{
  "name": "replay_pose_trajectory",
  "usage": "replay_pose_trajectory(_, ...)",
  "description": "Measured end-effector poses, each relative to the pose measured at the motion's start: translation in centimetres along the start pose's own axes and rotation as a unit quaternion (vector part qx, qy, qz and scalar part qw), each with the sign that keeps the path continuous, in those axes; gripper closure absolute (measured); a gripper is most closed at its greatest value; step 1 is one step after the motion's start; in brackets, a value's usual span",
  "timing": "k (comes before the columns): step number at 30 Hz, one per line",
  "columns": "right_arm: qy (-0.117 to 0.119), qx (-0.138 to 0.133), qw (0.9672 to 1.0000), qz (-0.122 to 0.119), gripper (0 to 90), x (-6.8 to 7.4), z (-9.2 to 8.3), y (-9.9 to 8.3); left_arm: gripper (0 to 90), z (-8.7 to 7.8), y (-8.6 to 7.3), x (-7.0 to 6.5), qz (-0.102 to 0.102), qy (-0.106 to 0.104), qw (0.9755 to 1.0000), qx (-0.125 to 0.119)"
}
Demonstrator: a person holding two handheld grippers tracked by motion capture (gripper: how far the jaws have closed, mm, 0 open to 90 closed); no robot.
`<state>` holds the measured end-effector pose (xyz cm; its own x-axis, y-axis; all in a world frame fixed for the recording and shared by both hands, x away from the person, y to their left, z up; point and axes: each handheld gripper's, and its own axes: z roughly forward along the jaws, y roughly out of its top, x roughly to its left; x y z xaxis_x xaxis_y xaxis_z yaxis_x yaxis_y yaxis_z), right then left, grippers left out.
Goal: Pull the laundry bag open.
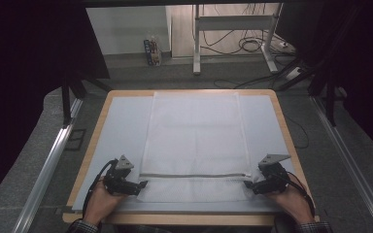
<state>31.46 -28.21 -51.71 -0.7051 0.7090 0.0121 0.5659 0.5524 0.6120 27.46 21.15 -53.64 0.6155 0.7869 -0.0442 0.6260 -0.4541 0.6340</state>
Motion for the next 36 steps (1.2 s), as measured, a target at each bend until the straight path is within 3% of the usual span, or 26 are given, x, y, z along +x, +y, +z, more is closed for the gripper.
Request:
replay_pose_trajectory(3, -0.013, -0.002, 0.9995, -0.03, 10.2, 0.2, 0.5, 0.0, 12.5, 0.1, 0.1, -0.1, 0.005, 0.0, 1.0, 0.005)
replay_pose_trajectory(7, -0.009, -0.002, 0.9995, -0.029, 13.8, 0.3, 0.6, 0.0, 12.7, 0.3, 0.2, -0.2, 0.009, 0.002, 0.9999, 0.006)
replay_pose_trajectory(13, -0.011, 0.005, 0.9995, -0.029, 36.6, 0.9, 0.2, 0.3, 13.3, 0.2, 0.3, -0.6, 0.019, 0.009, 0.9998, 0.006)
replay_pose_trajectory(21, 0.008, -0.003, 0.9995, -0.032, 70.6, 1.3, -0.1, 0.3, 14.1, -0.1, 0.7, -0.8, 0.025, 0.012, 0.9996, -0.007)
replay_pose_trajectory(26, 0.016, 0.0, 0.9984, -0.055, 83.9, 1.5, -0.1, 0.5, 14.2, 0.0, 1.3, -1.3, 0.029, 0.004, 0.9995, -0.013)
replay_pose_trajectory(29, 0.01, 0.005, 0.9974, -0.071, 84.4, 1.8, -0.2, 0.7, 14.2, 0.2, 1.9, -1.8, 0.037, -0.002, 0.9992, -0.015)
replay_pose_trajectory(32, 0.006, 0.009, 0.9974, -0.071, 84.3, 1.9, -0.2, 0.8, 14.1, 0.6, 2.6, -2.4, 0.041, -0.018, 0.9988, -0.018)
replay_pose_trajectory(36, 0.01, 0.013, 0.9975, -0.068, 83.7, 1.8, -0.2, 0.9, 11.9, 1.1, 3.7, -3.0, 0.027, -0.048, 0.9981, -0.028)
